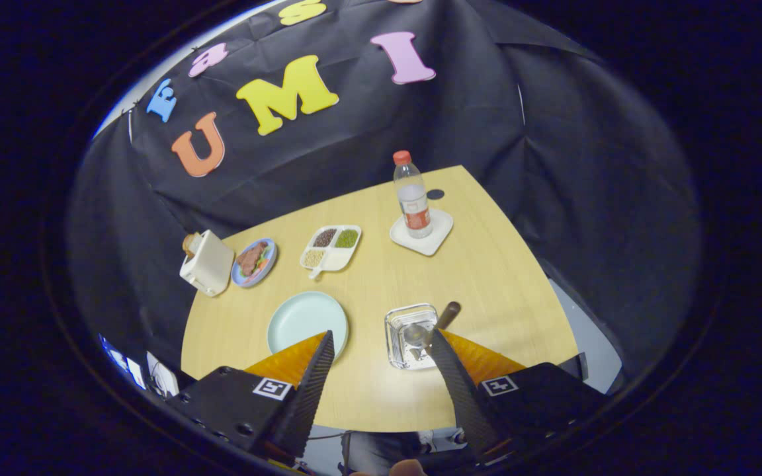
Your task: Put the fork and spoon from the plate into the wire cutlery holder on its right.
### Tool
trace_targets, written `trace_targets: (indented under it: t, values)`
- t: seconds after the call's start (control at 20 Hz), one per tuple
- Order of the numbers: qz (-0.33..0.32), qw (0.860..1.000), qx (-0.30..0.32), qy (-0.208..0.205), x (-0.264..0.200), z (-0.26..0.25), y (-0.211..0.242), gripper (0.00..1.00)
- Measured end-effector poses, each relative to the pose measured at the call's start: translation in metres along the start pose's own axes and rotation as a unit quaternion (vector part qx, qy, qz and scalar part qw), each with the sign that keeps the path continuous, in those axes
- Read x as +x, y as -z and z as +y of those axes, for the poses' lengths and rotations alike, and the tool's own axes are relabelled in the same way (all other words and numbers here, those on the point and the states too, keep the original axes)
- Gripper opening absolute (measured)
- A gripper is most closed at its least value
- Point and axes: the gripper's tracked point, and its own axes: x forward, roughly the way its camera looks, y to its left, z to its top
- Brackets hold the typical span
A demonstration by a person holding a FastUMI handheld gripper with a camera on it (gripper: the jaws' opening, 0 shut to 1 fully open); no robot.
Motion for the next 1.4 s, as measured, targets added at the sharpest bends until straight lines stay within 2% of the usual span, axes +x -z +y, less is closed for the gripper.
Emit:
trace_targets:
  t: [0.2, 0.35, 0.55, 0.8, 1.25, 1.4]
  values:
    - [-0.104, 0.994, -0.038, 0.005, -0.015, 0.003, -0.016, 0.9]
    - [-0.179, 0.982, -0.065, 0.006, -0.029, 0.023, -0.024, 0.9]
    - [-0.254, 0.964, -0.073, -0.018, -0.036, 0.064, -0.019, 0.91]
    - [-0.268, 0.959, -0.08, -0.039, -0.026, 0.113, 0.006, 0.9]
    - [-0.324, 0.942, -0.083, -0.02, -0.025, 0.15, 0.009, 0.91]
    - [-0.337, 0.936, -0.103, -0.013, -0.029, 0.163, 0.009, 0.91]
